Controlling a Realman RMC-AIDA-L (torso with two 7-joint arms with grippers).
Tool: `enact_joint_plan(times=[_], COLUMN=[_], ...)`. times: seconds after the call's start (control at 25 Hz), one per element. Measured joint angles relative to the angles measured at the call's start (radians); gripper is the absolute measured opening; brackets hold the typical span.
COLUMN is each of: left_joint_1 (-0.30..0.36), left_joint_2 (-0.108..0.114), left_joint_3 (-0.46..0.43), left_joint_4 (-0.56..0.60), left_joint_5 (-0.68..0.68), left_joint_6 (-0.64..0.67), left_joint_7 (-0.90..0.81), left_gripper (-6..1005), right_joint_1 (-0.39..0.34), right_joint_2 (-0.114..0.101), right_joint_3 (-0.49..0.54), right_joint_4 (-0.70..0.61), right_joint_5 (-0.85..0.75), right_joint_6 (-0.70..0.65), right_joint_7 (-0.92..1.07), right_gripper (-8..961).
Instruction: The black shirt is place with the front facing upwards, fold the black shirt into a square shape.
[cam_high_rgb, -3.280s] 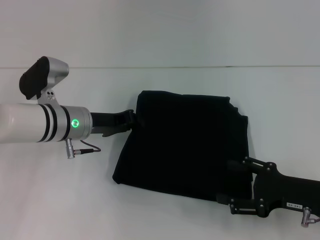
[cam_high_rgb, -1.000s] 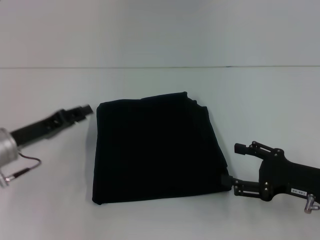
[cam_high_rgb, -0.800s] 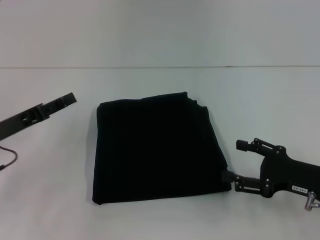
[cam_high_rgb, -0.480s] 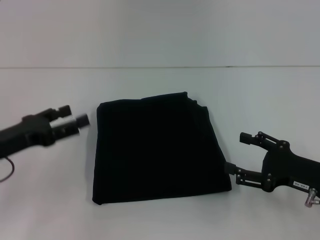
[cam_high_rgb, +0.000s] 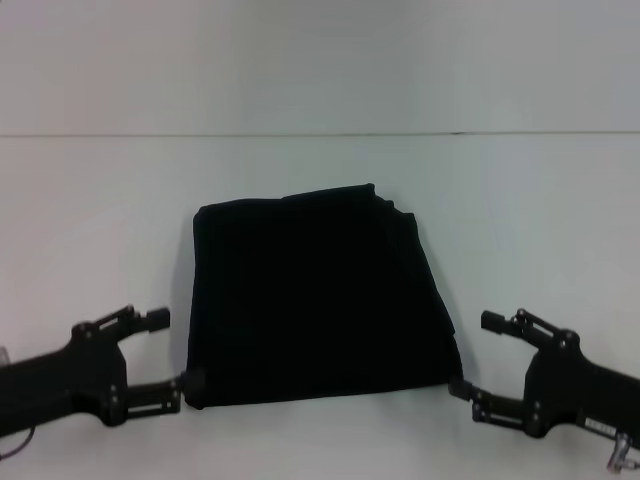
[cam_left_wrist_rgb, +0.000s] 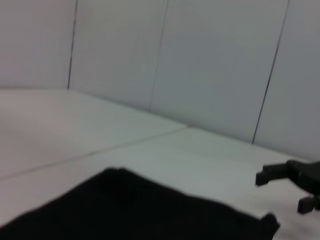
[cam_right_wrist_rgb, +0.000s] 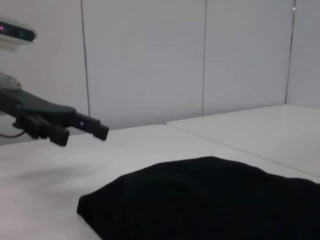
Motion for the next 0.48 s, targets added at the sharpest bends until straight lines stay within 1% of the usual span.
enact_joint_plan(times=[0.12,0.48], left_joint_1=[0.009,0.001], left_joint_2=[-0.007,-0.009], left_joint_3=[0.0,0.0], left_joint_4=[-0.007,-0.011], left_joint_5=[0.018,0.031], left_joint_6=[-0.031,-0.054], left_joint_7=[0.014,0.007], left_gripper=[945,947], right_joint_1=[-0.01,0.0], right_joint_2=[0.001,0.001], right_joint_3=[0.003,0.015], right_joint_4=[0.03,0.045], right_joint_5=[0.006,0.011], right_joint_6=[0.027,0.048], right_joint_7=[-0.054,-0.064], right_gripper=[928,927])
